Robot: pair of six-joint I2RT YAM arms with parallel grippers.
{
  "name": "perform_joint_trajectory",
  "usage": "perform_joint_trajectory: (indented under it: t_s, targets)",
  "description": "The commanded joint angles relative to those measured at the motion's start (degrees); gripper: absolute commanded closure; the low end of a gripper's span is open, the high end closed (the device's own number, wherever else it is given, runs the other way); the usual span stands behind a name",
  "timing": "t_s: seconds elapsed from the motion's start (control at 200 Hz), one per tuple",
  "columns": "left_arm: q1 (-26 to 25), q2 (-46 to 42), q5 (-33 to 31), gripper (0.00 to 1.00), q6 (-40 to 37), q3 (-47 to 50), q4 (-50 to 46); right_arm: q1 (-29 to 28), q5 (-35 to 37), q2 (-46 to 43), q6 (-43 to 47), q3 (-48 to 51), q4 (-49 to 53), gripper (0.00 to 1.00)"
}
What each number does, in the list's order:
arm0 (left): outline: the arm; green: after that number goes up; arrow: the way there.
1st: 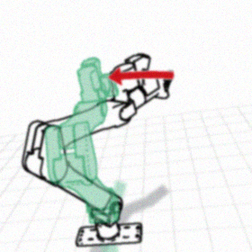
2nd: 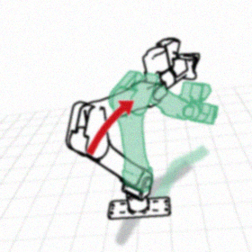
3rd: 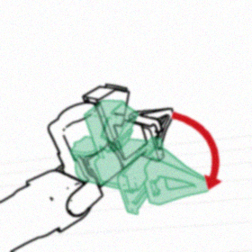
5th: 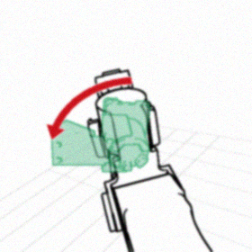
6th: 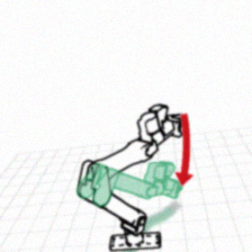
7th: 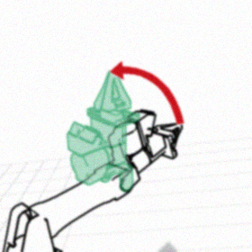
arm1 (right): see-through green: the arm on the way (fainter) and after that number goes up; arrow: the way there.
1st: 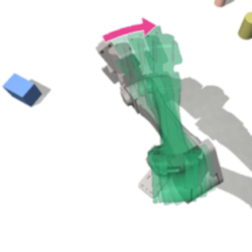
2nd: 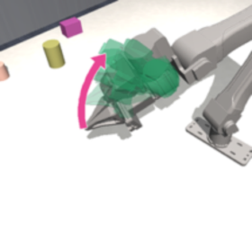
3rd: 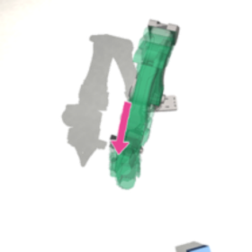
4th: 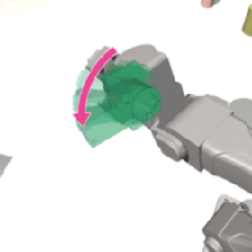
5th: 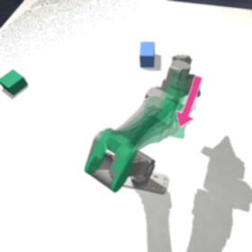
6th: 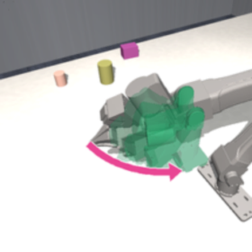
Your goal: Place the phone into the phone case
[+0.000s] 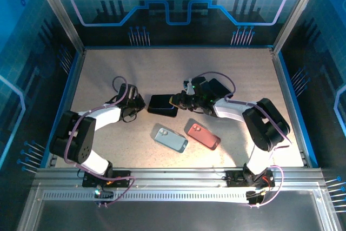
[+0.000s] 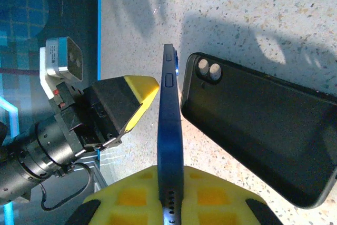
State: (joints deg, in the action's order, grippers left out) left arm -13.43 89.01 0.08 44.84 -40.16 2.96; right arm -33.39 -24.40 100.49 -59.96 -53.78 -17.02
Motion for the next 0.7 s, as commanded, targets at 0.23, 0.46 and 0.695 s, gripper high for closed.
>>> perform_joint_trajectory:
  t_s: [0.23, 0.46, 0.695]
  targets:
    - [0.3, 2.7, 2.7, 1.00, -1.3, -0.4, 3.8, -0.8, -0.5, 2.5, -4.2, 0.3, -7.3, 1.00]
    - [0.3, 3.3, 3.2, 1.00, -0.8, 0.0, 4.5, -0.7, -1.6, 4.9, -5.6, 0.2, -8.5, 1.00]
    - [0.4, 3.3, 3.2, 1.00, -0.6, 0.3, 4.7, -0.5, -1.5, 5.3, -4.7, 0.6, -6.2, 1.00]
